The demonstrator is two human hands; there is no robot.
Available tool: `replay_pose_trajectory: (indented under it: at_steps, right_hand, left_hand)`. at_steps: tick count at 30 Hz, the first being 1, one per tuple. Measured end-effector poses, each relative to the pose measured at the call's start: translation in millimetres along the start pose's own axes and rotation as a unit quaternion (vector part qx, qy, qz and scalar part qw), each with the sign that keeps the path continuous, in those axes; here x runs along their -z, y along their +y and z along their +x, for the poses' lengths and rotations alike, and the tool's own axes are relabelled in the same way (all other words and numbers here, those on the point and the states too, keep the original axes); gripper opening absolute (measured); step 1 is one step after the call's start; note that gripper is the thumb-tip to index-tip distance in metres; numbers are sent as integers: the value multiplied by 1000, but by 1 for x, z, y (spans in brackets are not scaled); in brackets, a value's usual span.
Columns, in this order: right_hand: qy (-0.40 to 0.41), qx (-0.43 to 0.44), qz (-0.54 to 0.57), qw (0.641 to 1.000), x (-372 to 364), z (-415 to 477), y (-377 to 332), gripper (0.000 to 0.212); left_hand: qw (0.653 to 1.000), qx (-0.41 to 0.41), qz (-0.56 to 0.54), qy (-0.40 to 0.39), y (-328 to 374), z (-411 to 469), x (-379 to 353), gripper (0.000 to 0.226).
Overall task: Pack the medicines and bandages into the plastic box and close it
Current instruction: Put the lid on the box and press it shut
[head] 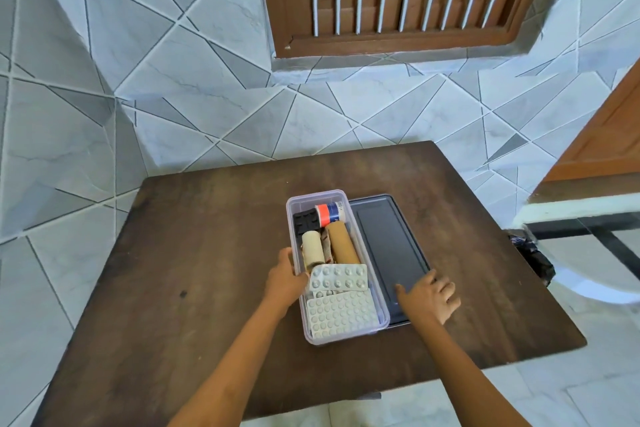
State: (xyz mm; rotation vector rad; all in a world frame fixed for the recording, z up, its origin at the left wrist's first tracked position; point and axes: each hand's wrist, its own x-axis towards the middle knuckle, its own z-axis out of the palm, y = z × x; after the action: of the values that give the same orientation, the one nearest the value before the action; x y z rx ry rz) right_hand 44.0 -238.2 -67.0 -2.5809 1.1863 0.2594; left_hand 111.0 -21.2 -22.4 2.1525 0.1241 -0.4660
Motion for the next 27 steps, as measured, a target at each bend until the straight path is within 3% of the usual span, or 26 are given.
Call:
replay_pose_trajectory:
  at_steps: [8, 11, 15, 18, 21, 24, 27]
  right_hand:
    - [-3, -12, -35, 999, 17, 25, 5, 97]
    - [-17, -21, -36, 999, 31, 35, 10, 86]
    - [-30, 45, 124, 991, 55, 51, 15, 38]
    - [-36, 126, 233, 963, 79, 49, 6, 49]
    - [-7, 147, 324, 934, 102, 27, -17, 35]
    - [16, 203, 308, 929, 109, -11, -44, 15]
    - [19, 283, 284, 916, 99, -53, -67, 17]
  left_hand:
    - [997, 15, 58, 42, 9, 3, -11, 56]
    - [998, 23, 43, 42, 7, 5, -11, 58]
    - [999, 31, 16, 23, 5, 7, -10, 57]
    - [997, 31, 53, 54, 13, 6, -7, 52]
    - [971, -45, 178, 153, 32, 3, -3, 44]
    - [991, -77, 28, 105, 63, -1, -2, 30]
    - [983, -35, -179, -38, 83, -4, -3, 24]
